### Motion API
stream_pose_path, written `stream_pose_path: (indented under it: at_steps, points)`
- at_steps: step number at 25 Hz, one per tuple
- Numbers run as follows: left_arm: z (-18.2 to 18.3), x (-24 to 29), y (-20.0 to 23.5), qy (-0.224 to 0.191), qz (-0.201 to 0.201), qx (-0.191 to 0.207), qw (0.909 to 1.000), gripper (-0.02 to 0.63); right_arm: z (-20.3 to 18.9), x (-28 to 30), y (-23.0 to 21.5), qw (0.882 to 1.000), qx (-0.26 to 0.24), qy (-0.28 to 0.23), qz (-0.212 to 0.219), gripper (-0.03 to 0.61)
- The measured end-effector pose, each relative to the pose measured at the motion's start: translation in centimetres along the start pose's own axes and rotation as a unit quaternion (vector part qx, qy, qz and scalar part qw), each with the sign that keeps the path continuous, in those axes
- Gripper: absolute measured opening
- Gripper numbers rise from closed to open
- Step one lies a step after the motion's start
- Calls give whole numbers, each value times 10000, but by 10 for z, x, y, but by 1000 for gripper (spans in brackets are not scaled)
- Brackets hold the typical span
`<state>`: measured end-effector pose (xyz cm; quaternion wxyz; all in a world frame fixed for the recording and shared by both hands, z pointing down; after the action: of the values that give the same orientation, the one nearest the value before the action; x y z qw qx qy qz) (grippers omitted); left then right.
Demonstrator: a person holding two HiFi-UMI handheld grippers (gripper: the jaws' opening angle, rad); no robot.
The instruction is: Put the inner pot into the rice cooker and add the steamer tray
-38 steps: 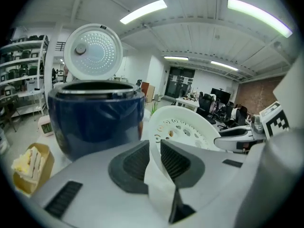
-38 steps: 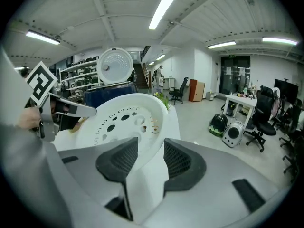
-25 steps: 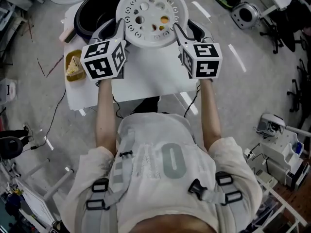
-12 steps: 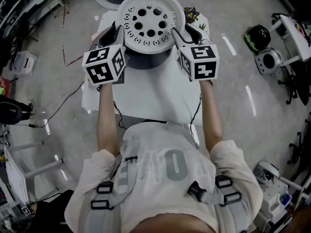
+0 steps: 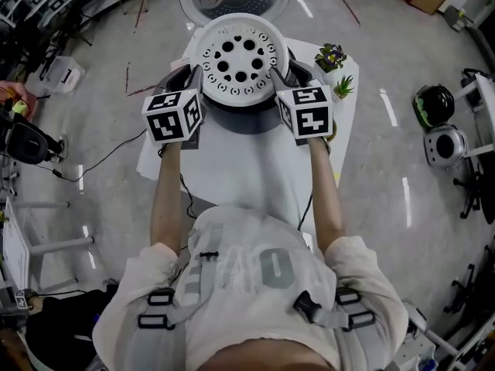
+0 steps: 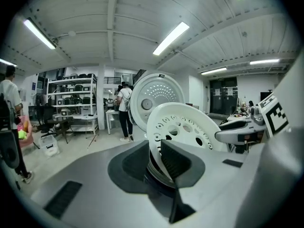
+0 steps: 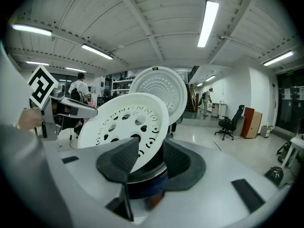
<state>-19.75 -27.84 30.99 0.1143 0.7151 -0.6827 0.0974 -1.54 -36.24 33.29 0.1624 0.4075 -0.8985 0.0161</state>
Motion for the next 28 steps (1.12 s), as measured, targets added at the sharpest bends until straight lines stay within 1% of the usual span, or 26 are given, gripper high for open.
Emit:
stream_pose_path:
  at_steps: [4,7,10,13,16,18,20,22,25,28]
  points:
    - [-7,11,6,268,34,-46,9996,84,-9,16,0,9995,3,281,119,173]
    - [-5,16,9,300,17,-103,9995,84,-7,22,-3,9993,46,342,158,173]
    - [-9,19,6,411,-47,-123,9991,84,-14,19,-3,9989,49,450,159,175]
    - [-9,22,4,465,-89,-154,9988,84,-16,23,-7,9978,-5,635,167,178]
    - [-18,29,9,560,-103,-366,9977,84,-23,32,-6,9962,97,824,277,179]
    - [-25,38,13,640,-136,-541,9964,84,-27,36,-9,9955,233,849,343,179]
    - [-30,40,13,688,-120,-633,9955,84,-29,37,-9,9950,347,845,407,176]
    - [-34,37,10,706,-82,-625,9955,86,-30,34,-10,9951,309,870,350,175]
    - [-29,37,10,738,-128,-634,9952,86,-23,36,-14,9959,98,895,103,174]
    - [-42,35,8,971,-157,-612,9933,87,-32,32,-9,9951,7,984,1,175]
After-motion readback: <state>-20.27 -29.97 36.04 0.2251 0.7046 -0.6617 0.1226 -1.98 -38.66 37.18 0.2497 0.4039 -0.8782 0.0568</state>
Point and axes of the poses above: the fingertips, and each gripper's own axes: x forward along the fingers, y to its left, z out of its top, the point moved 2 cm from there along -x, backward along the fingers, and after that the axes turned 10 degrees about -z, right-handed, at the moved point
